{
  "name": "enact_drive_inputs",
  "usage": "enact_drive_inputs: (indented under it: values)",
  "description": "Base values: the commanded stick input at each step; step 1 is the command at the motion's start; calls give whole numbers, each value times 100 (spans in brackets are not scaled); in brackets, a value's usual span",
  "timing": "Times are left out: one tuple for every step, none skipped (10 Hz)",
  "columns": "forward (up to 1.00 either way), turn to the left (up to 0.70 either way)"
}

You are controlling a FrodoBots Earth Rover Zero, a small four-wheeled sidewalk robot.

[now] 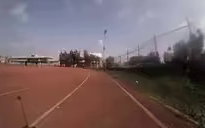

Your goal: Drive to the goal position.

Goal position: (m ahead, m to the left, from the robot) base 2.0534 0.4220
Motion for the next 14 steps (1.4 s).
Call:
enact_drive_inputs:
  values:
    - [50,0]
    - [50,0]
    - [50,0]
    - [50,0]
    - [50,0]
    - [50,0]
    - [50,0]
    - [50,0]
    - [50,0]
    - [50,0]
    - [50,0]
    - [50,0]
    - [50,0]
    - [50,0]
